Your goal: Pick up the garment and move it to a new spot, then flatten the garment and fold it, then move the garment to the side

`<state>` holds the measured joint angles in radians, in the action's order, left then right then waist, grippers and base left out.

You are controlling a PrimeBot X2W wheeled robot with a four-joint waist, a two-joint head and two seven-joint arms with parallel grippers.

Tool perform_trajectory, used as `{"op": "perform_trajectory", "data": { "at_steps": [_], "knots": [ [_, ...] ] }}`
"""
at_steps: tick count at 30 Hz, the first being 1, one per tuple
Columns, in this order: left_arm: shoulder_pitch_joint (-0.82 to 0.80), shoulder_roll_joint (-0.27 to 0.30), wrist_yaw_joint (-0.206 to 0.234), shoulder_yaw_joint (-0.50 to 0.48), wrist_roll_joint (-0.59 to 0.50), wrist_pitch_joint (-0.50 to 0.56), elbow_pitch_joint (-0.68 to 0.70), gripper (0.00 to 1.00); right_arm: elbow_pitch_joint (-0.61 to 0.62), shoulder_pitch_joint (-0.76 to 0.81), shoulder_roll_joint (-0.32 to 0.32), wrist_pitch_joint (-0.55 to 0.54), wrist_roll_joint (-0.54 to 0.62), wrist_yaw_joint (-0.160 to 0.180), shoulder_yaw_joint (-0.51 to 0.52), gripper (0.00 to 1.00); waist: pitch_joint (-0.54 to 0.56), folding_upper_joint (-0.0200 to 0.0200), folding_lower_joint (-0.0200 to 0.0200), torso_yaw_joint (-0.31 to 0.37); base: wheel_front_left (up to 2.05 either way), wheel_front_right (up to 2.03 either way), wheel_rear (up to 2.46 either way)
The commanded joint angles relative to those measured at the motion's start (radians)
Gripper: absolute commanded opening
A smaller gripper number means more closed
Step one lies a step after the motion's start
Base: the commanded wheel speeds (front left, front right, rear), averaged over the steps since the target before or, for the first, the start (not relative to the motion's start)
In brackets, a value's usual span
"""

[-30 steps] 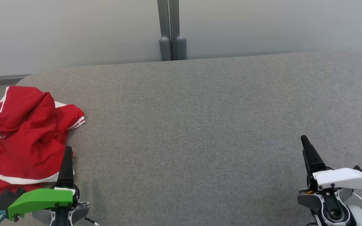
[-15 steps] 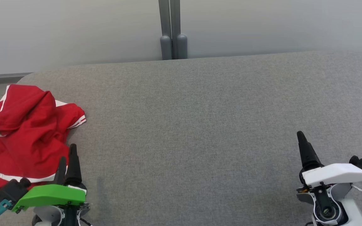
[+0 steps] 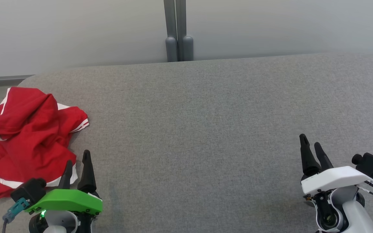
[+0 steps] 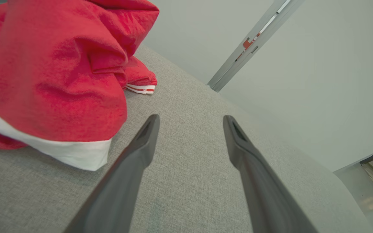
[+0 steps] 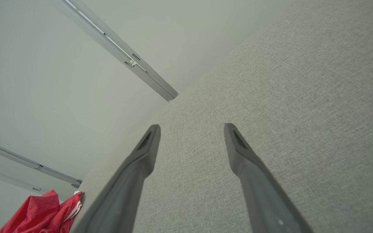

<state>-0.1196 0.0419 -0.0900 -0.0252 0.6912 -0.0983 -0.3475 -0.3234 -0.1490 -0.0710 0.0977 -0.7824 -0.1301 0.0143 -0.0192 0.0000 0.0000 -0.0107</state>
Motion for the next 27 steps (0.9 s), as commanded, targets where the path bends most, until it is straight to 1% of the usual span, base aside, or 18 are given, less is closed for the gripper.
{"op": "perform_trajectory", "data": {
  "at_steps": [1,9,20,27],
  "knots": [
    [-0.032,0.009,0.008,0.006,-0.037,-0.011,0.009,1.00,0.006,-0.026,-0.005,0.011,0.042,0.000,-0.008,1.00,-0.001,0.0000,0.0000,0.000,0.00,0.00,0.00],
    [-0.026,0.019,0.029,0.032,-0.136,-0.033,0.012,1.00,0.011,-0.029,-0.007,0.034,0.157,-0.001,-0.014,1.00,-0.004,0.0000,0.0000,-0.001,0.00,0.00,0.00],
    [-0.030,0.034,0.056,0.065,-0.258,-0.062,0.006,1.00,0.000,-0.036,0.007,0.063,0.315,-0.001,0.016,1.00,-0.010,0.0000,0.0000,-0.002,0.00,0.00,0.00],
    [-0.027,0.041,0.076,0.074,-0.320,-0.079,0.006,1.00,-0.013,-0.040,0.013,0.080,0.396,-0.001,0.026,1.00,-0.011,0.0000,0.0000,-0.001,0.00,0.00,0.00]
  ]
}}
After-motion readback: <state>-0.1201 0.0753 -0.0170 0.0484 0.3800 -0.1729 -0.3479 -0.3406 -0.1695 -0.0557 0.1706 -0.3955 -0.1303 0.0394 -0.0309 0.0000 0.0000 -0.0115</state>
